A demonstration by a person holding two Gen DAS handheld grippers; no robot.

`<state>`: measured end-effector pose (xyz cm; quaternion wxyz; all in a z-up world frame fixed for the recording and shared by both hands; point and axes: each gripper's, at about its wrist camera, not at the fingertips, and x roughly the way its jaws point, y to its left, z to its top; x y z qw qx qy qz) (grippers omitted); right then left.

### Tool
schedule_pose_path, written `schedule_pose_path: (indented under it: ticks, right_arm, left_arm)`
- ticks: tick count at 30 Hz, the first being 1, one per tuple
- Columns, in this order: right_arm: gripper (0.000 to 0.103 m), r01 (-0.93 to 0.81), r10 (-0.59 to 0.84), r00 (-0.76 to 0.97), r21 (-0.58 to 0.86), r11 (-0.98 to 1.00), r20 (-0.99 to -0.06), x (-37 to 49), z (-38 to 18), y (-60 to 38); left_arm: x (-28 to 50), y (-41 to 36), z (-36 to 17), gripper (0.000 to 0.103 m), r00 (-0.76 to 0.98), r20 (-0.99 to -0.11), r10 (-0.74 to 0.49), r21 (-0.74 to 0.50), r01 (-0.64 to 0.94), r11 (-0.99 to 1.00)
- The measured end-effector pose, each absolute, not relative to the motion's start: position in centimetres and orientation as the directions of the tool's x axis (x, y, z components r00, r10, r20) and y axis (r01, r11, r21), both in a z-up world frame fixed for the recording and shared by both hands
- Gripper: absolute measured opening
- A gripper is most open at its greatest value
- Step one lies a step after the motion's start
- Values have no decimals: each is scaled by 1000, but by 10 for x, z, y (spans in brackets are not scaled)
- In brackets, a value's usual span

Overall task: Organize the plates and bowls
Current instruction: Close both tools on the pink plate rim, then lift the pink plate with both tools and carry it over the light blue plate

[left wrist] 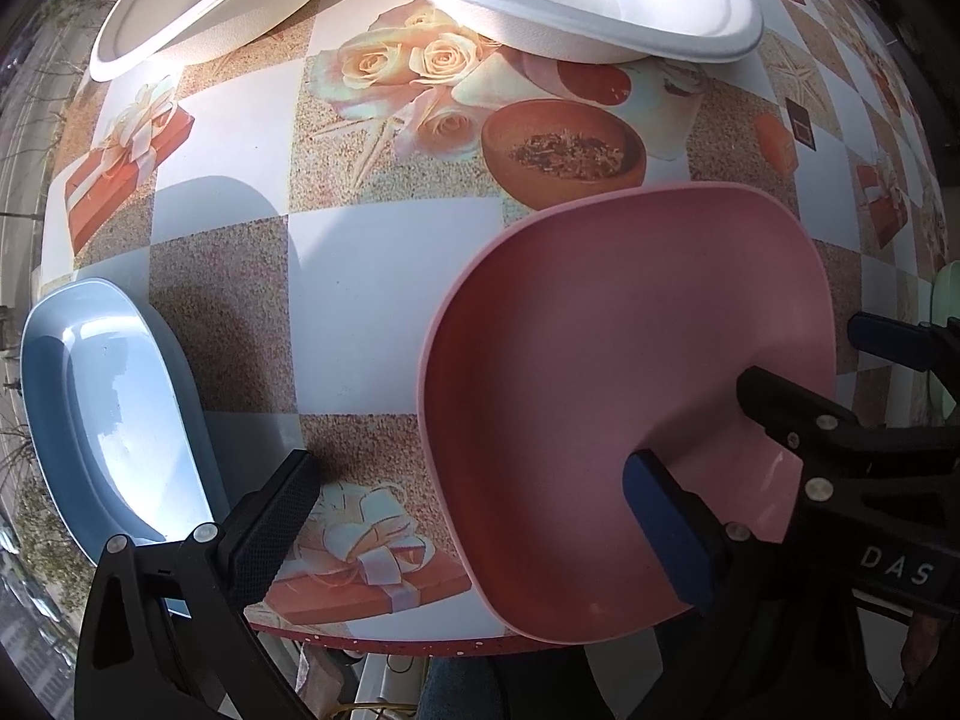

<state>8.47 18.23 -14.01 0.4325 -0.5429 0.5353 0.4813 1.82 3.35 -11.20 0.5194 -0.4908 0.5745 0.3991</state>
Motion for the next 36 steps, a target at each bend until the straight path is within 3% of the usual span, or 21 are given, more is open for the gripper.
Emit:
schedule_pose_path:
  ticks: [2, 6, 9, 11, 12, 14, 16, 20, 36]
  right_arm:
    - [77, -997, -164, -38, 48, -58, -986, 83, -136, 184]
    - [50, -996, -162, -68, 76, -47, -984, 86, -127, 185]
    - [42, -994, -172, -81, 92, -57, -982, 83, -123, 182]
    - [33, -992, -179, -99, 112, -63, -979, 79, -121, 179]
    - [22, -988, -189, -128, 140, -57, -974, 78, -120, 178]
    - [20, -986, -202, -149, 161, -46, -968, 75, -119, 176]
    - [19, -988, -201, -138, 151, -46, -970, 75, -116, 175]
    - [14, -980, -220, -200, 194, 49, -955, 87, -115, 174]
    - [14, -978, -217, -207, 198, 61, -954, 94, -120, 170]
  left_arm:
    - [19, 34, -110, 95, 22, -989, -148, -51, -978, 201]
    - [15, 37, -104, 83, 32, -990, -135, -57, -982, 182]
    - [11, 42, -101, 74, 38, -991, -130, -60, -984, 168]
    - [12, 44, -99, 62, 41, -991, -127, -64, -981, 181]
    - [14, 45, -97, 58, 44, -991, -123, -68, -978, 198]
    - [20, 47, -93, 35, 54, -992, -113, -80, -967, 243]
    - [23, 49, -93, 35, 48, -992, -113, -76, -961, 265]
    - [12, 54, -92, 21, 63, -990, -124, -94, -960, 262]
    - [-2, 35, -93, 23, 48, -995, -84, -73, -940, 332]
